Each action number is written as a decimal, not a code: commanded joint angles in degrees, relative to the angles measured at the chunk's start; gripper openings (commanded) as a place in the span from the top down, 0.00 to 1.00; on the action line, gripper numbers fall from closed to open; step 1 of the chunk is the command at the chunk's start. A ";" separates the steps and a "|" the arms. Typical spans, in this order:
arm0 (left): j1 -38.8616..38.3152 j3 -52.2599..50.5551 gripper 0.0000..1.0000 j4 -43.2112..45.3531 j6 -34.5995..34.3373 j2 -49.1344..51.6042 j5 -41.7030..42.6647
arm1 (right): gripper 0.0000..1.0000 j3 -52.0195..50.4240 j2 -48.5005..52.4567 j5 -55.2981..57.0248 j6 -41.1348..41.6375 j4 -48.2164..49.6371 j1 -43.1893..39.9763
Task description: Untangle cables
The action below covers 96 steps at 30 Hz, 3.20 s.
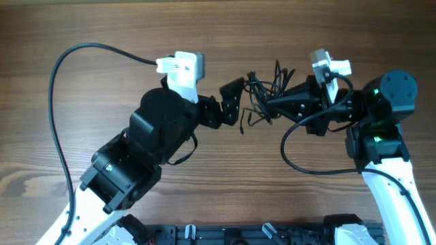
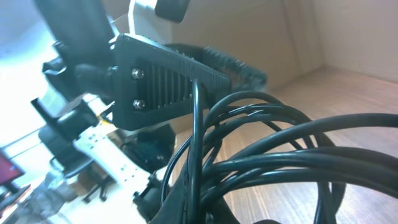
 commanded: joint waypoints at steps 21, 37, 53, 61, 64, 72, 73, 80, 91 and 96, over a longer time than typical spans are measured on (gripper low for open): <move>0.15 0.37 0.14 -1.70 72.41 1.31 35.58 | 0.96 0.44 -0.24 -8.74 -1.75 0.46 -0.17; 0.15 0.37 0.16 5.99 72.43 3.02 21.33 | 0.96 0.44 -0.24 -8.76 -1.62 -1.07 0.81; 0.17 0.37 0.96 5.81 72.43 6.25 27.15 | 0.96 0.44 -0.24 -8.76 -0.13 -1.07 0.81; 0.17 0.37 0.96 6.08 72.41 6.23 20.44 | 0.40 0.44 -0.24 -8.63 -0.17 -0.98 0.79; 0.17 0.37 0.96 6.05 72.39 6.14 20.39 | 0.06 0.44 -0.24 -7.32 -0.15 -0.85 0.66; 0.17 0.37 0.96 6.56 72.41 6.12 15.93 | 0.00 0.44 -0.24 -0.55 5.92 -1.44 -2.69; 0.17 0.37 0.96 7.04 72.41 5.90 15.93 | 0.00 0.44 -0.24 0.94 5.90 -2.62 -3.06; 0.17 0.37 0.96 10.88 64.74 4.52 2.16 | 0.00 0.44 -0.24 10.97 5.49 -13.31 -3.30; 0.15 0.37 0.96 9.86 38.23 4.55 -6.93 | 0.00 0.44 -0.26 7.04 4.15 -10.23 -3.26; -0.24 0.37 0.96 6.56 27.87 4.76 -6.29 | 0.00 0.44 -0.26 -8.11 2.91 6.01 -3.06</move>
